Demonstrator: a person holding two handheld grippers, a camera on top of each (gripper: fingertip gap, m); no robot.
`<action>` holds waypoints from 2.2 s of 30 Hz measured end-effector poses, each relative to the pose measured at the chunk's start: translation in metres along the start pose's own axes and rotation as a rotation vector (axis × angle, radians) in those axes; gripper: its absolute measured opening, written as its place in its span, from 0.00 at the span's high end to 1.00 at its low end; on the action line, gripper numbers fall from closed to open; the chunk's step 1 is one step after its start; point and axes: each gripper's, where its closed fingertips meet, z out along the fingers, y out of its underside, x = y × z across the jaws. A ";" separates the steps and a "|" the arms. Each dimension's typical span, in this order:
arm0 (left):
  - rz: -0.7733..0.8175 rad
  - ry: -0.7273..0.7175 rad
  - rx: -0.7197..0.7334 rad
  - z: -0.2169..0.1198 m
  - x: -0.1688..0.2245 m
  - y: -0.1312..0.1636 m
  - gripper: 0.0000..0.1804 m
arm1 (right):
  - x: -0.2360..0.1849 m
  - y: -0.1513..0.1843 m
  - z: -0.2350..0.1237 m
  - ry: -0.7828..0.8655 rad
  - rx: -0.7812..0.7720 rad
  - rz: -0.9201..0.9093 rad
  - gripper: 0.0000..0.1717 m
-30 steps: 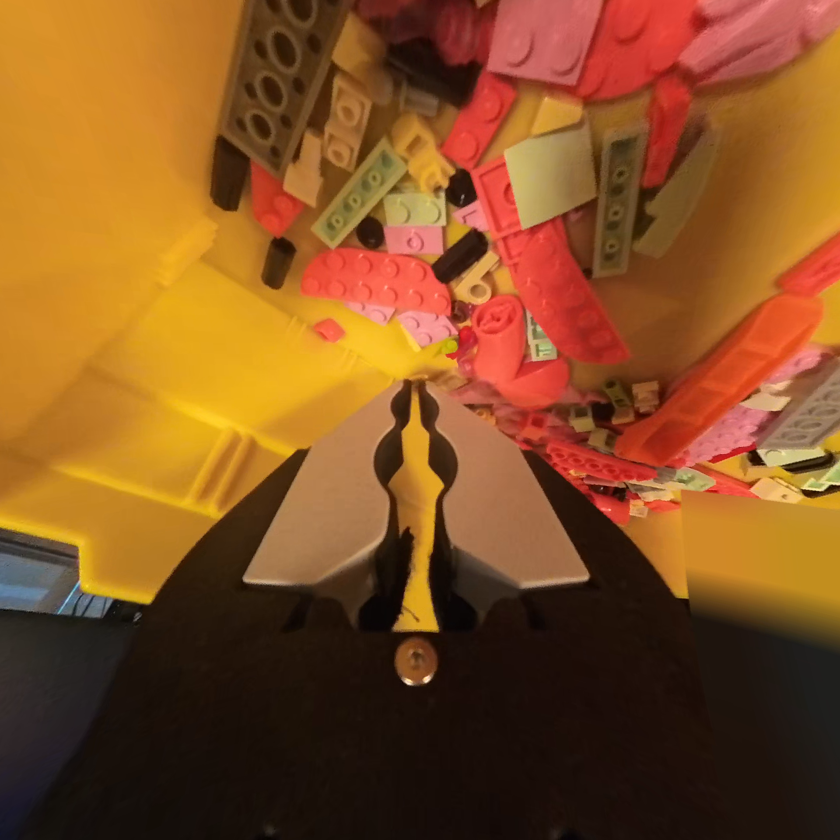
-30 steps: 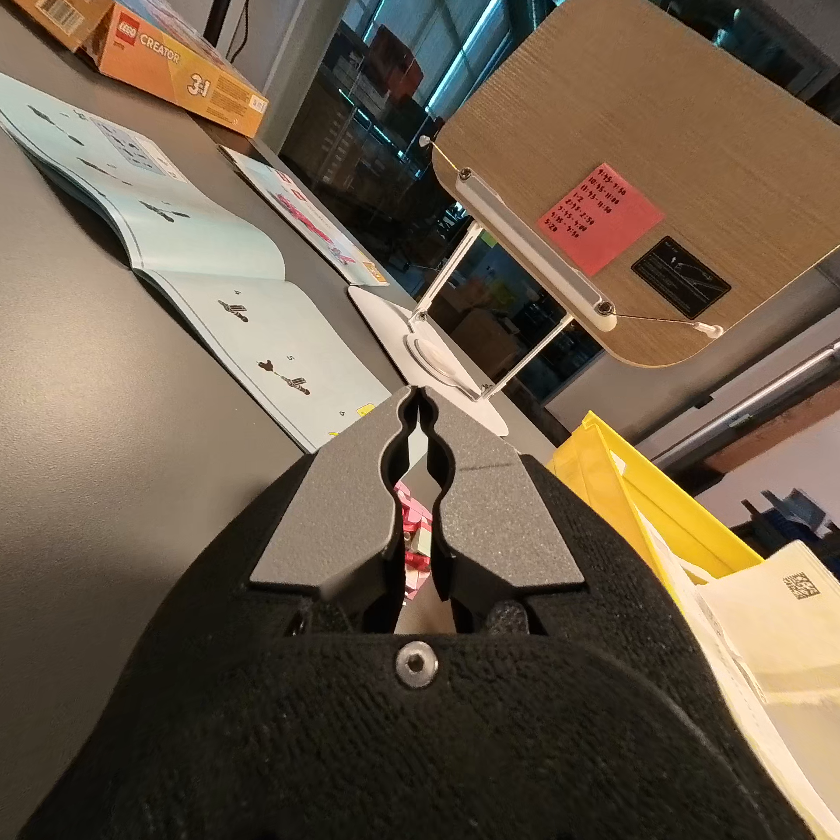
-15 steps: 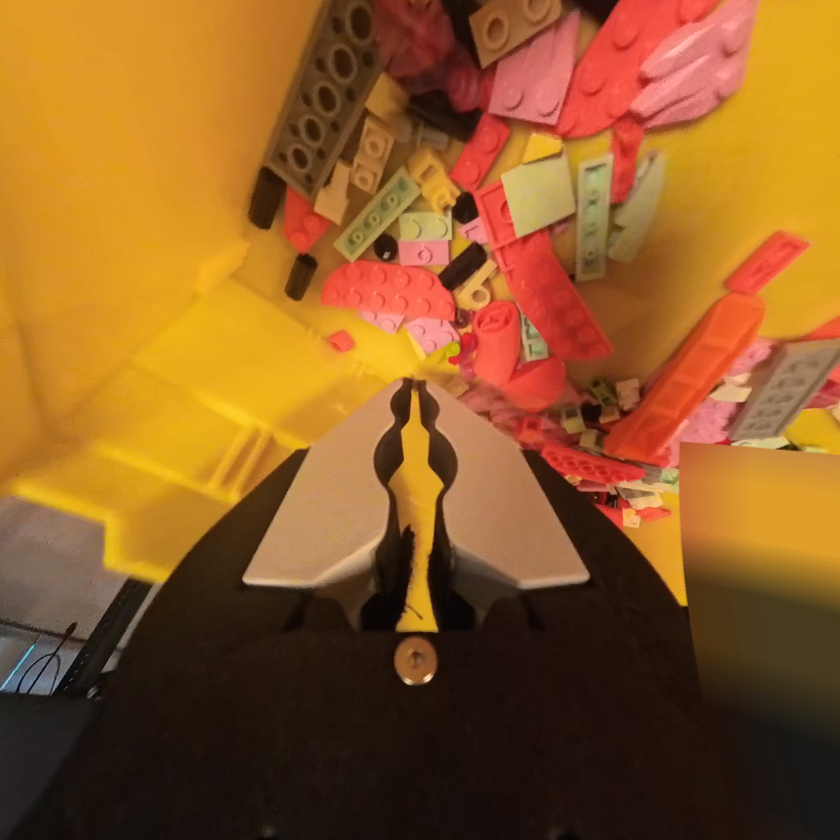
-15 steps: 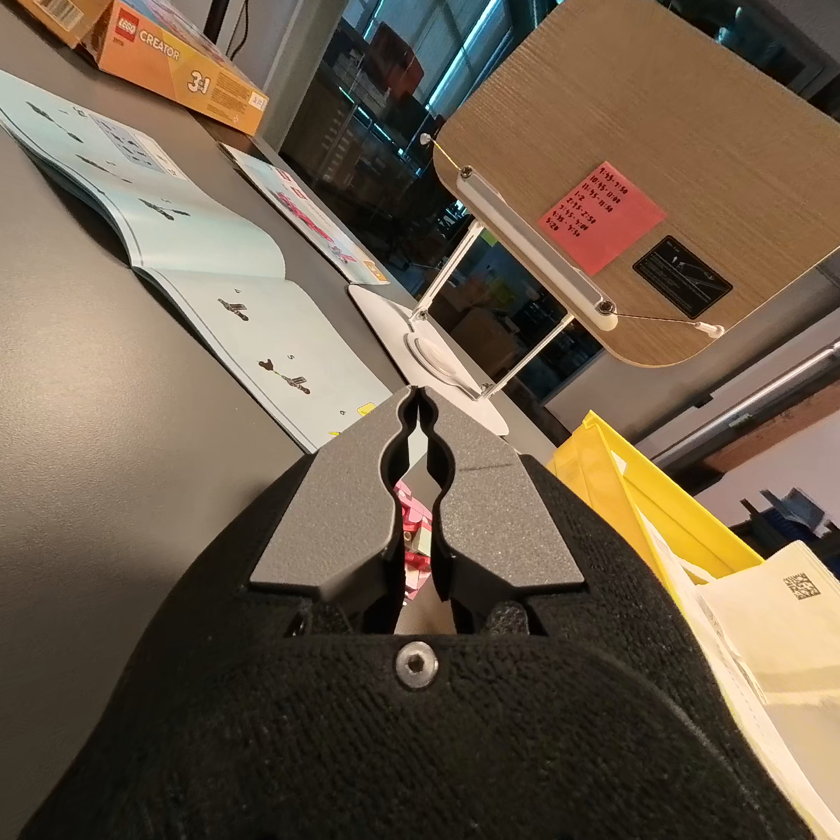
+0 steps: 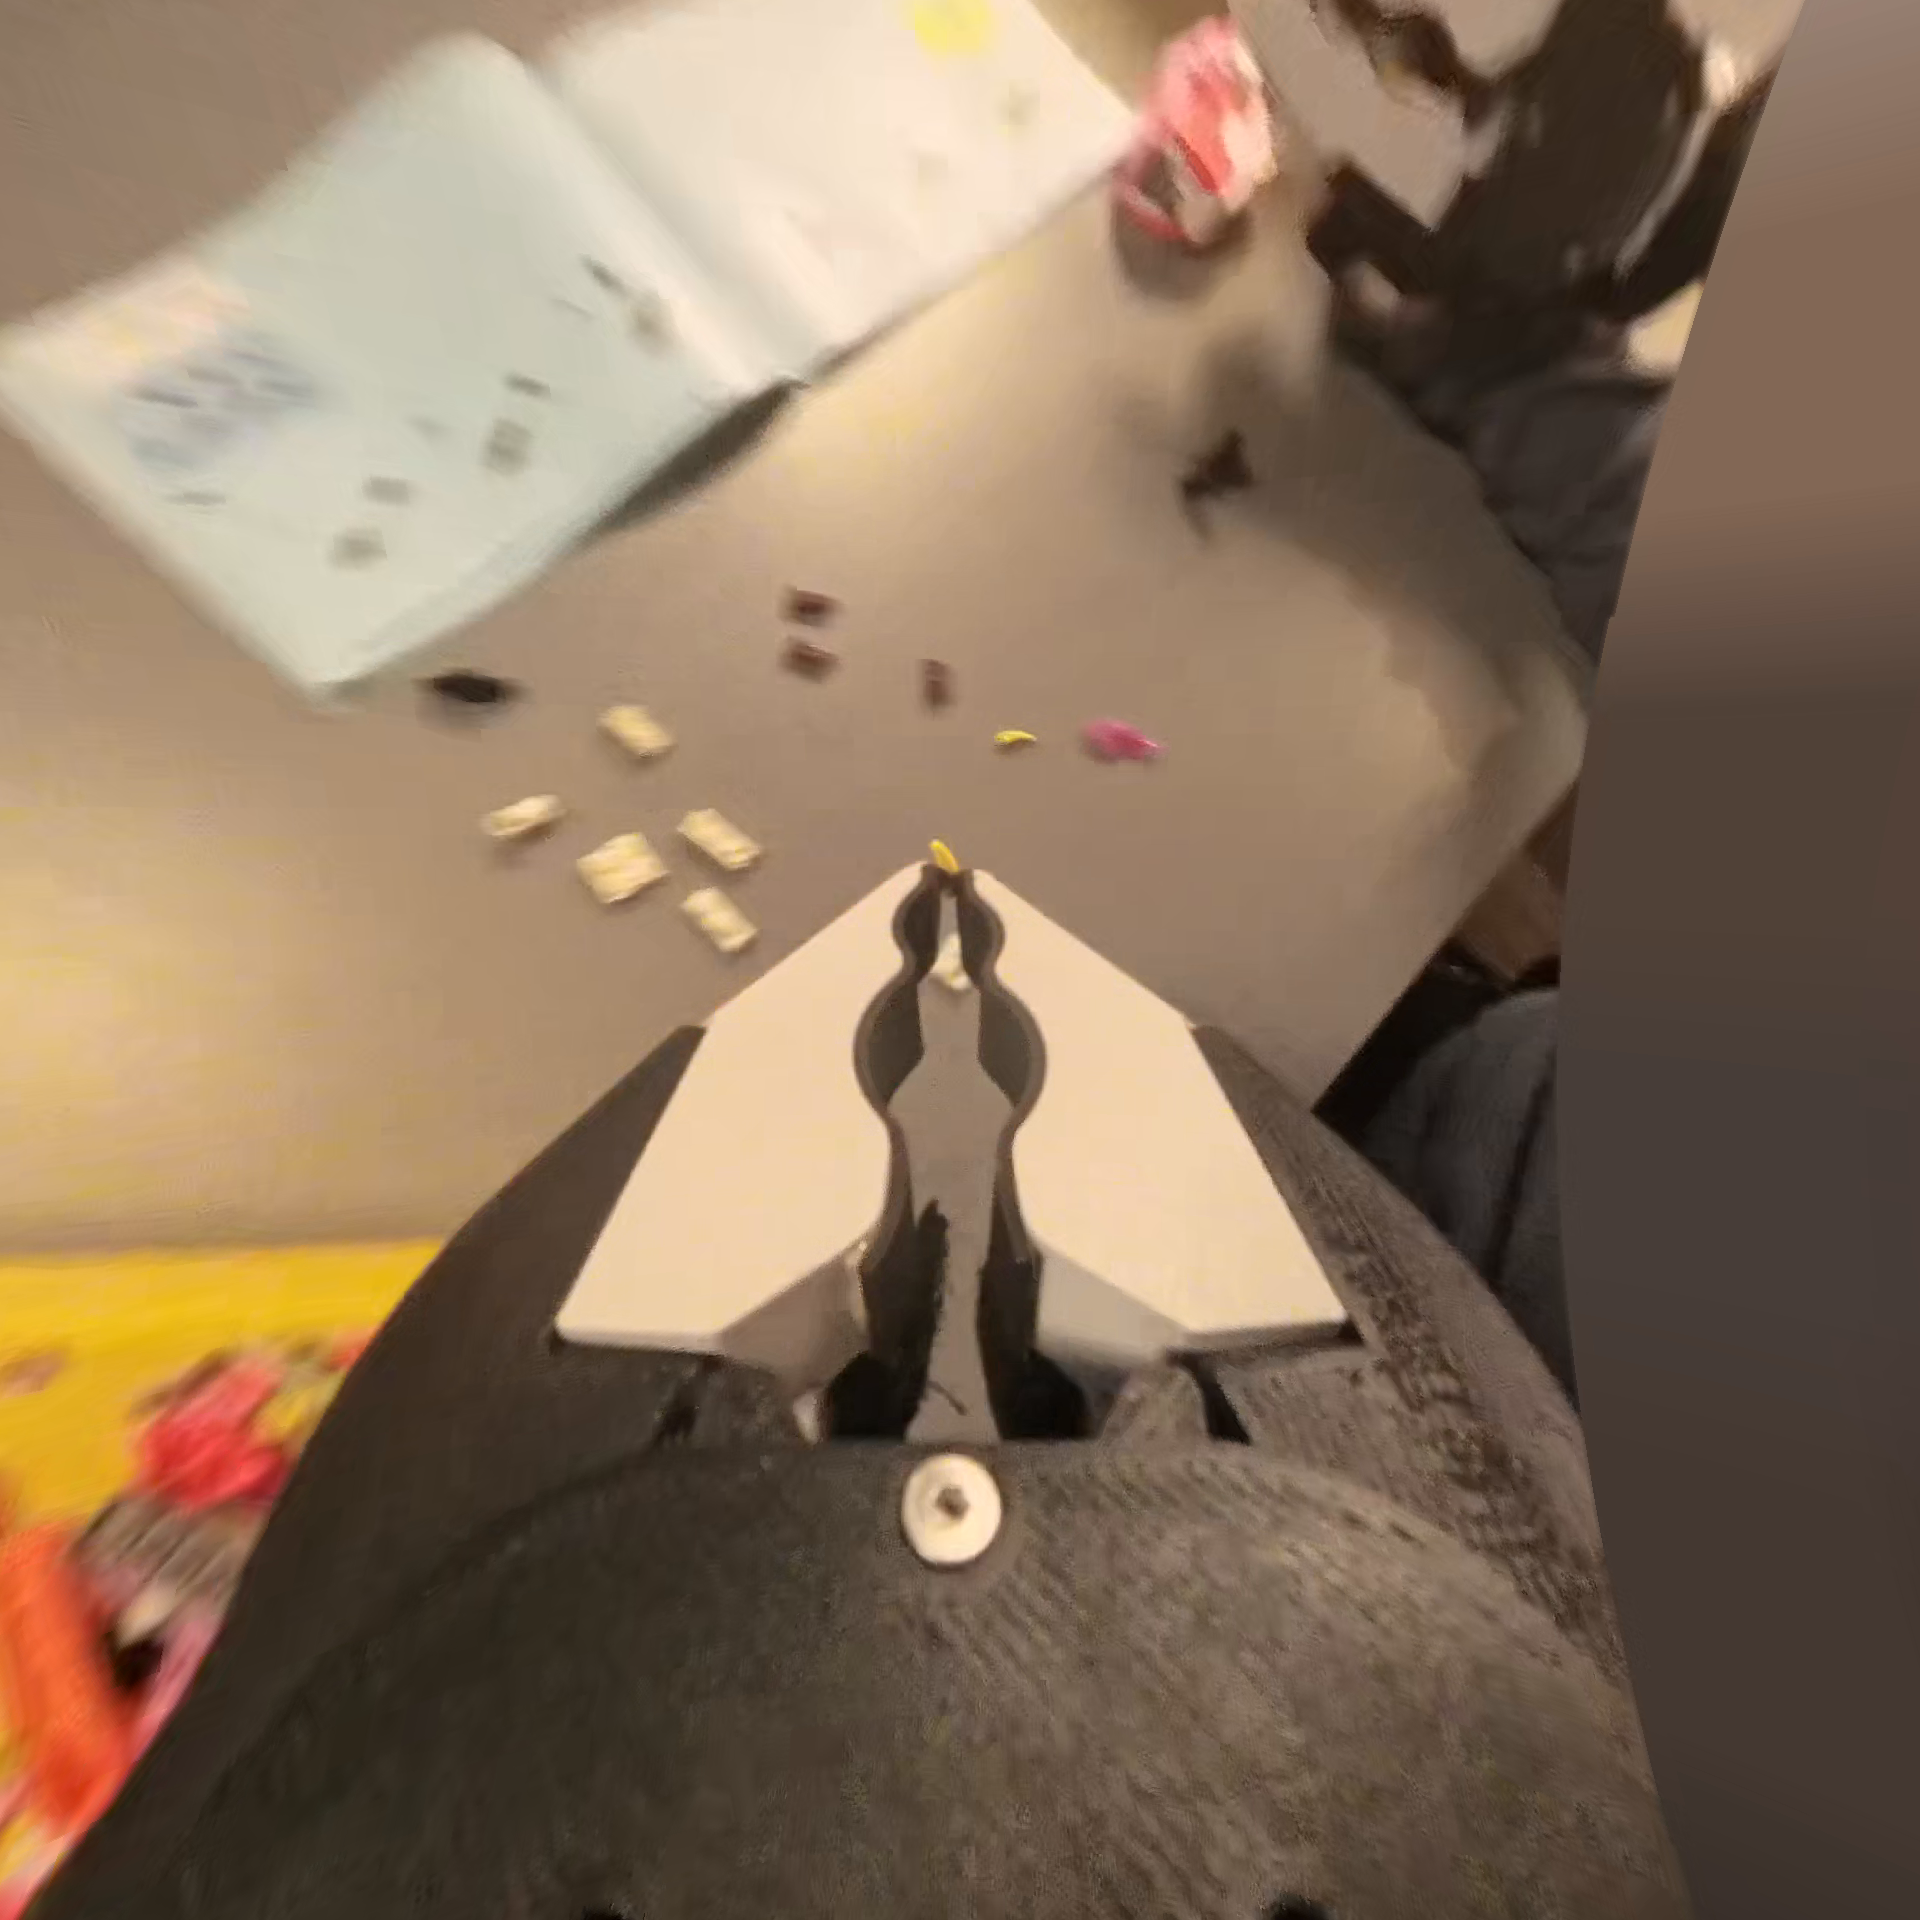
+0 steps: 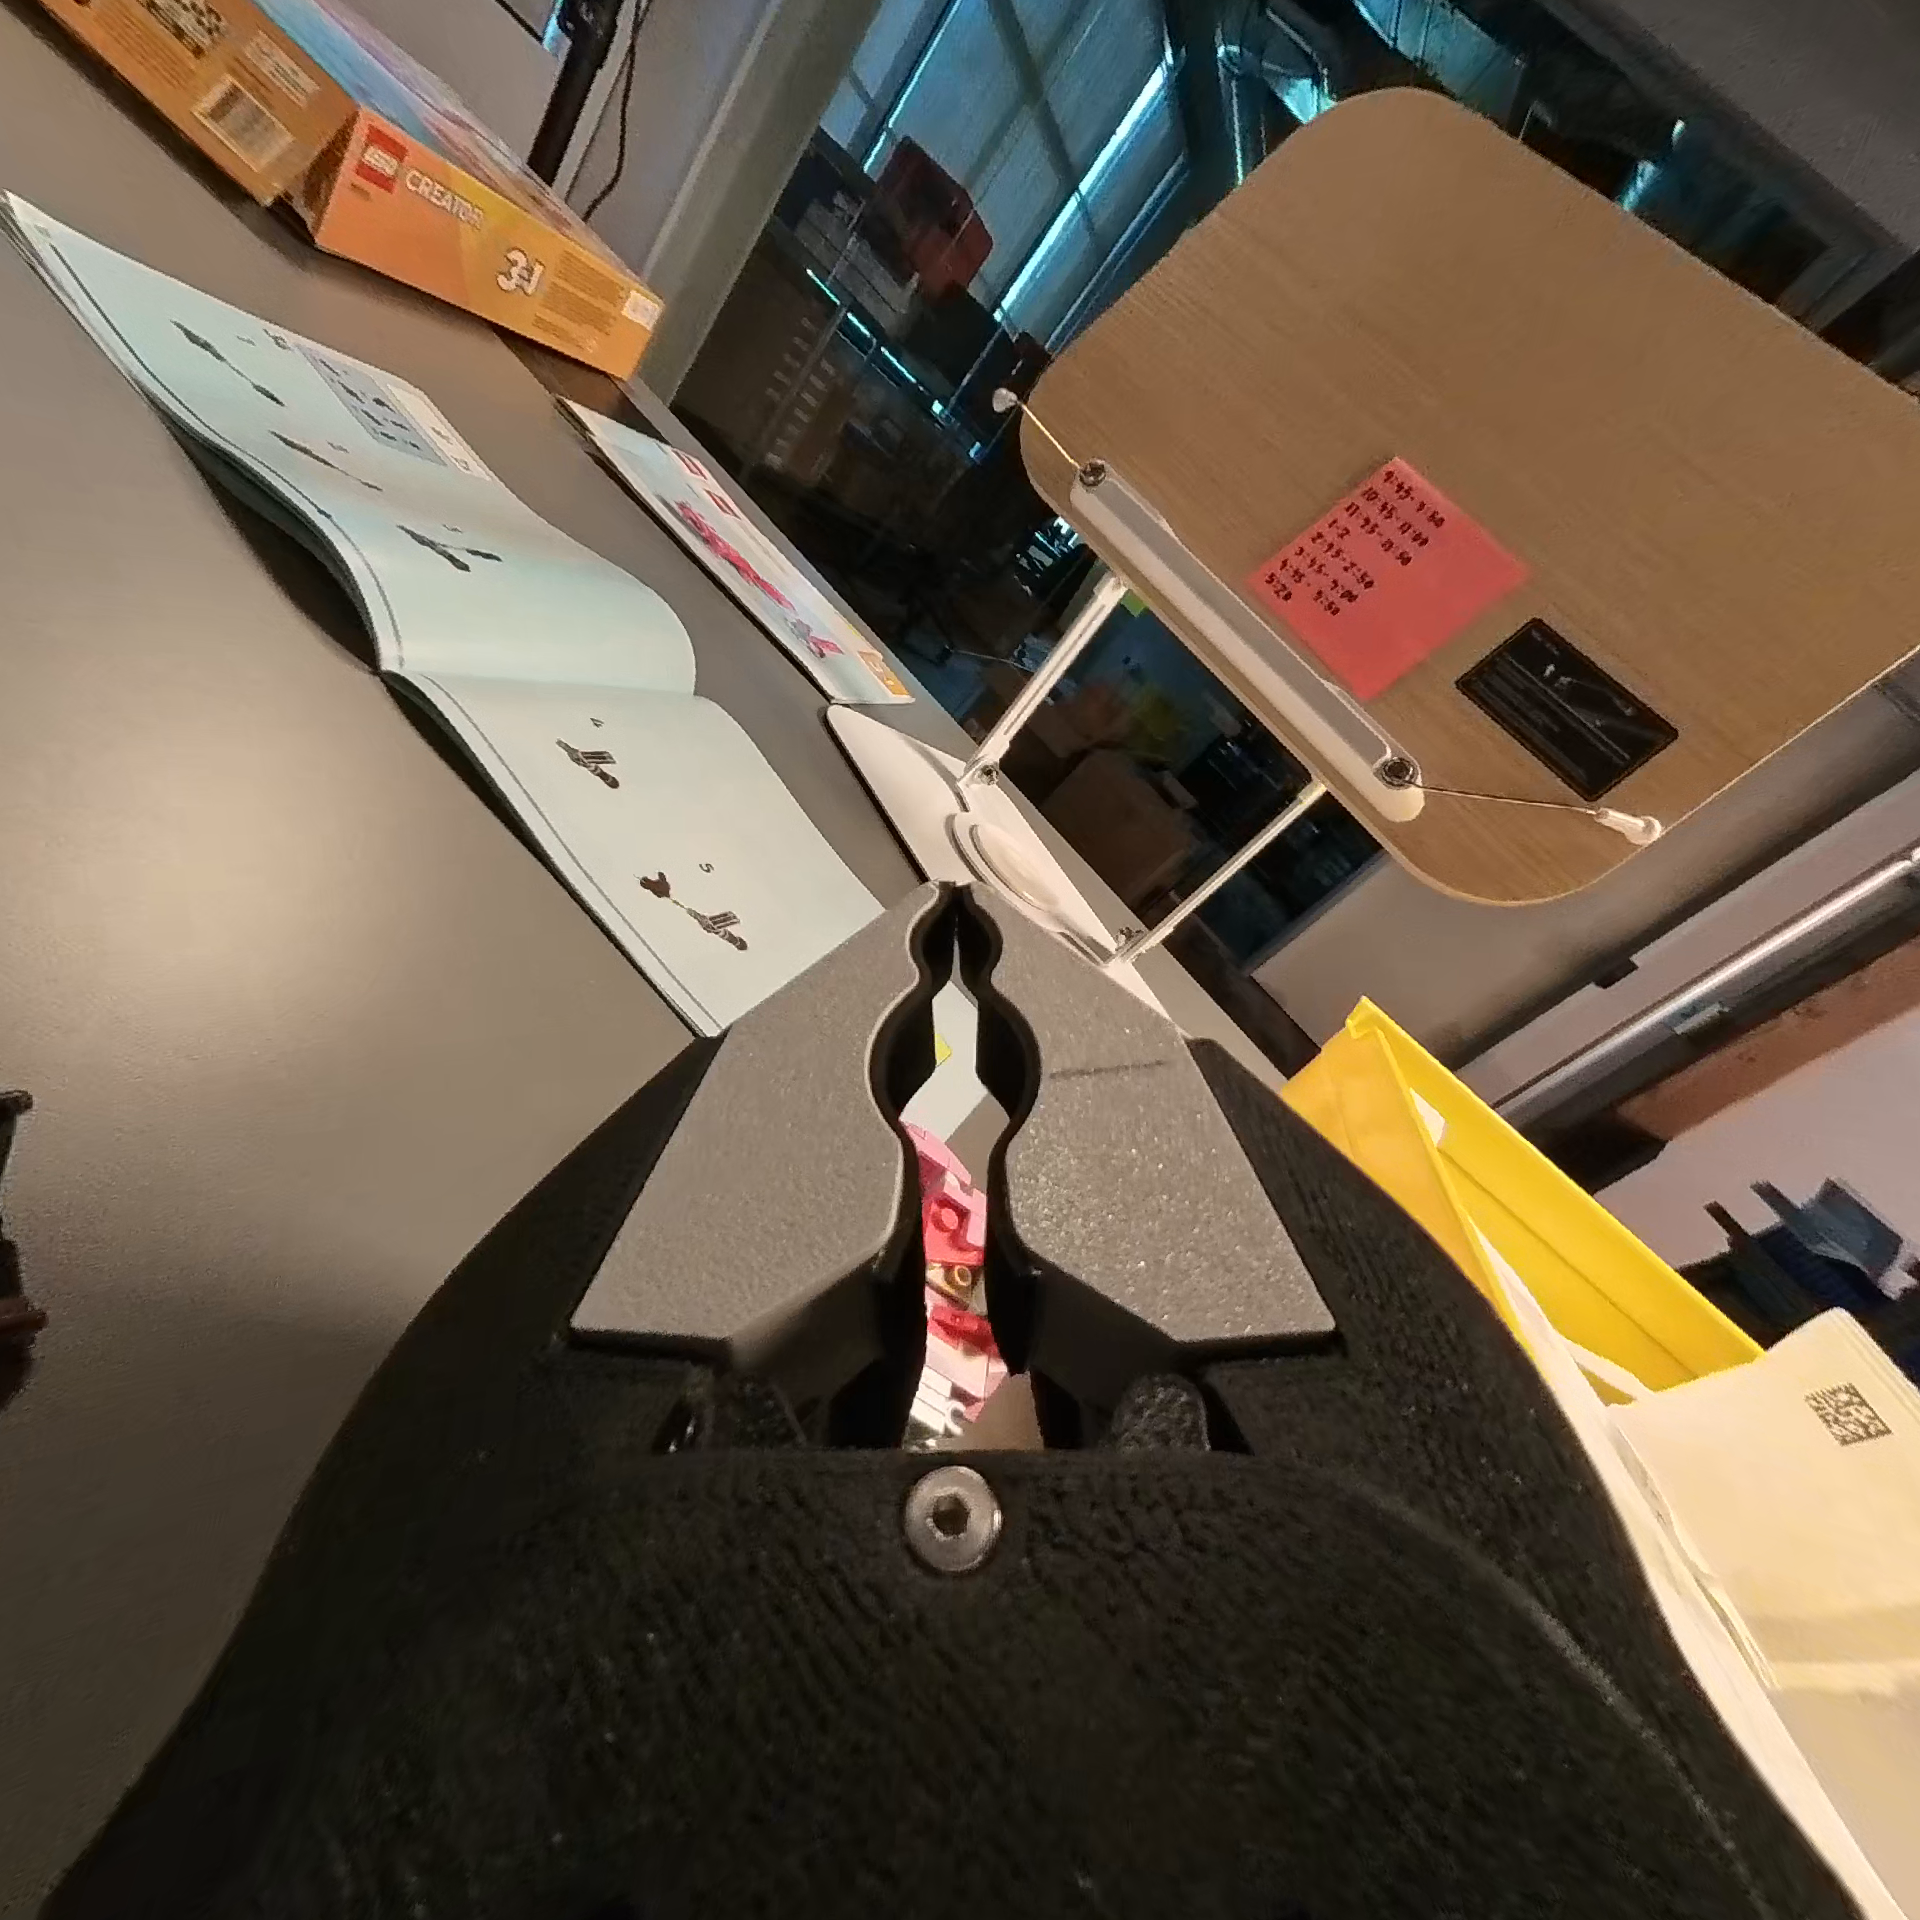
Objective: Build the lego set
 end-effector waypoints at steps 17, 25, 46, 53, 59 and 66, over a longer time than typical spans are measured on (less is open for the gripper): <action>-0.075 -0.052 -0.239 0.131 -0.012 0.041 0.98 | 0.000 0.004 0.002 -0.017 -0.005 0.059 1.00; -0.106 -0.030 -0.202 0.128 -0.015 0.038 0.89 | -0.006 0.004 0.002 -0.043 -0.012 0.037 1.00; 0.228 -0.075 0.362 0.126 -0.024 -0.050 0.77 | 0.018 -0.007 0.001 0.064 0.091 0.186 1.00; 0.307 -0.252 0.339 0.130 -0.044 -0.048 0.61 | 0.024 -0.004 -0.003 0.099 0.086 0.177 1.00; 0.400 -0.143 0.278 0.128 -0.024 -0.035 0.81 | 0.043 0.001 -0.010 0.249 0.041 0.081 1.00; 0.349 0.031 0.151 0.131 -0.011 -0.013 0.88 | 0.081 0.007 -0.038 0.543 -0.006 0.166 1.00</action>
